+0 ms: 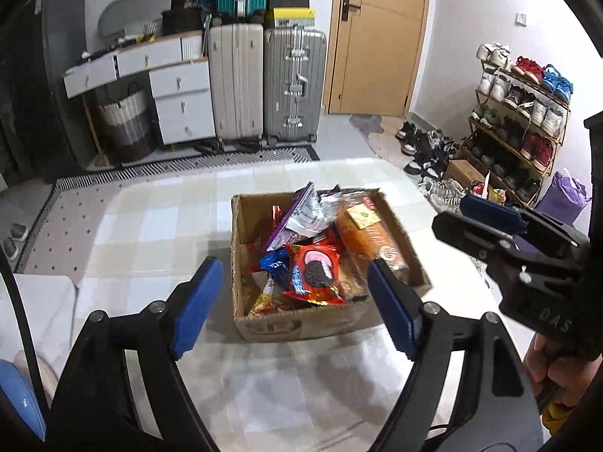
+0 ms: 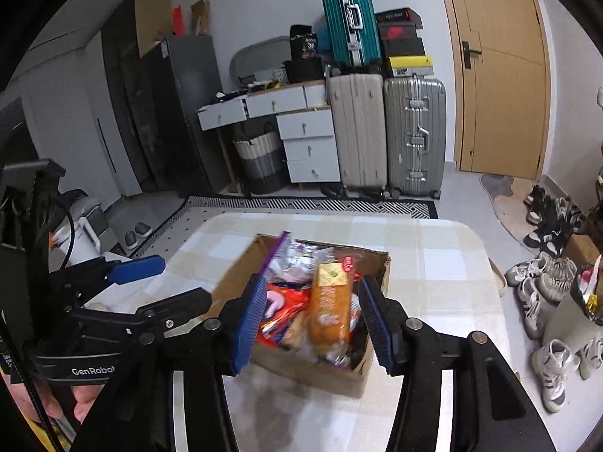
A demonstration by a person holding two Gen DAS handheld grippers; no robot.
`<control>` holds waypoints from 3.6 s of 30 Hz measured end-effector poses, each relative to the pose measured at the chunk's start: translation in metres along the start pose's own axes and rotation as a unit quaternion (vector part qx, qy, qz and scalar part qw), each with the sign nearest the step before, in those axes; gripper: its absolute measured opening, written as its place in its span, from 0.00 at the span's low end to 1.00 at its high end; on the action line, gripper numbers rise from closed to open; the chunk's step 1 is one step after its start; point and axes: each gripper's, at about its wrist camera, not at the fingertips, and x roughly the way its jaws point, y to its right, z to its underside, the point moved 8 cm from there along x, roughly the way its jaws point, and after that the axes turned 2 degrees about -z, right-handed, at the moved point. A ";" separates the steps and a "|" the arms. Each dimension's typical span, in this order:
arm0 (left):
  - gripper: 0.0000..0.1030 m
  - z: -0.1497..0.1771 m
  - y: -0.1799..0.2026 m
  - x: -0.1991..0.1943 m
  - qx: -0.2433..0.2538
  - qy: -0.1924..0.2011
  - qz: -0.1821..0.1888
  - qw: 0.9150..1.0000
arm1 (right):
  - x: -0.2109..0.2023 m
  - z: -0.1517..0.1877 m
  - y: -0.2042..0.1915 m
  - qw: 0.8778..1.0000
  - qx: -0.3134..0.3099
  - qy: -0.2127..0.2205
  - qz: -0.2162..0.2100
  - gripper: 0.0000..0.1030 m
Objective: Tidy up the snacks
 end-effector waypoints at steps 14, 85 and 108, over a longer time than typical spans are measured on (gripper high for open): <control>0.82 0.037 0.025 -0.156 -0.005 0.056 0.000 0.998 | -0.127 0.036 -0.040 0.998 -0.001 0.058 -0.004 0.76; 0.99 0.154 -0.030 -0.132 -0.068 0.141 -0.088 0.984 | -0.097 0.149 -0.017 0.994 -0.021 0.103 0.041 0.99; 0.99 0.160 -0.024 -0.124 -0.047 0.127 -0.089 0.987 | -0.103 0.150 -0.014 0.994 -0.015 0.105 0.035 0.99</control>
